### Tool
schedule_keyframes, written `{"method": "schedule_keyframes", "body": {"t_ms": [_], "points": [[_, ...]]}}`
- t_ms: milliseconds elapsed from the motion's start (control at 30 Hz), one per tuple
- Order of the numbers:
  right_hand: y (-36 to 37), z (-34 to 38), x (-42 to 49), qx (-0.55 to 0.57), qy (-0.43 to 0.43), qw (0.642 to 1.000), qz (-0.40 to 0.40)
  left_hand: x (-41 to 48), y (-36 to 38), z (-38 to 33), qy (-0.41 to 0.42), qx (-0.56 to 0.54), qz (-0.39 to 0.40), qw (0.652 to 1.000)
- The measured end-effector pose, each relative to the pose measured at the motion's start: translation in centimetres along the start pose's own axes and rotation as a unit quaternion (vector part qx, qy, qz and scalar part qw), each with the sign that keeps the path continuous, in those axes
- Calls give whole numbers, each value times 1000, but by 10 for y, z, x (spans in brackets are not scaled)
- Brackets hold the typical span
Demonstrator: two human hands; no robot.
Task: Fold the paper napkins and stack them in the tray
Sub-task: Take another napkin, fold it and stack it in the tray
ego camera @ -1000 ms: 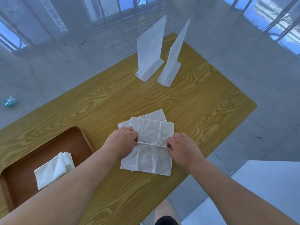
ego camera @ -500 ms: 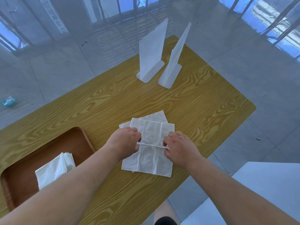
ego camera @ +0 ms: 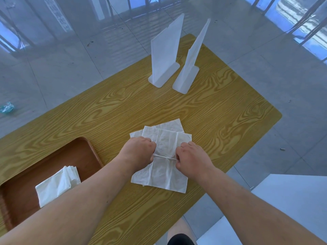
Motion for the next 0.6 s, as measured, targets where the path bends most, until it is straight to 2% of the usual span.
{"method": "schedule_keyframes", "body": {"t_ms": [300, 400, 500, 600], "points": [[-2, -5, -9, 27, 5, 999, -32, -3, 1, 3, 6, -14, -1, 1000], [-6, -2, -16, 29, 0, 998, -55, -10, -8, 6, 14, -72, -11, 997], [-18, 3, -23, 47, -8, 994, -100, -22, -24, 14, 5, -175, -22, 984], [-22, 15, -14, 46, -27, 995, -80, -33, -41, 24, -10, -228, -46, 973]]}}
Point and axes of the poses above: each hand's wrist, its own x-axis towards the middle knuckle, its own y-axis out of the palm, z = x × y, the point moved 10 cm from there along x, towards the middle knuckle, and after that the axes turned 15 degrees about -y, right-handed, at the moved point
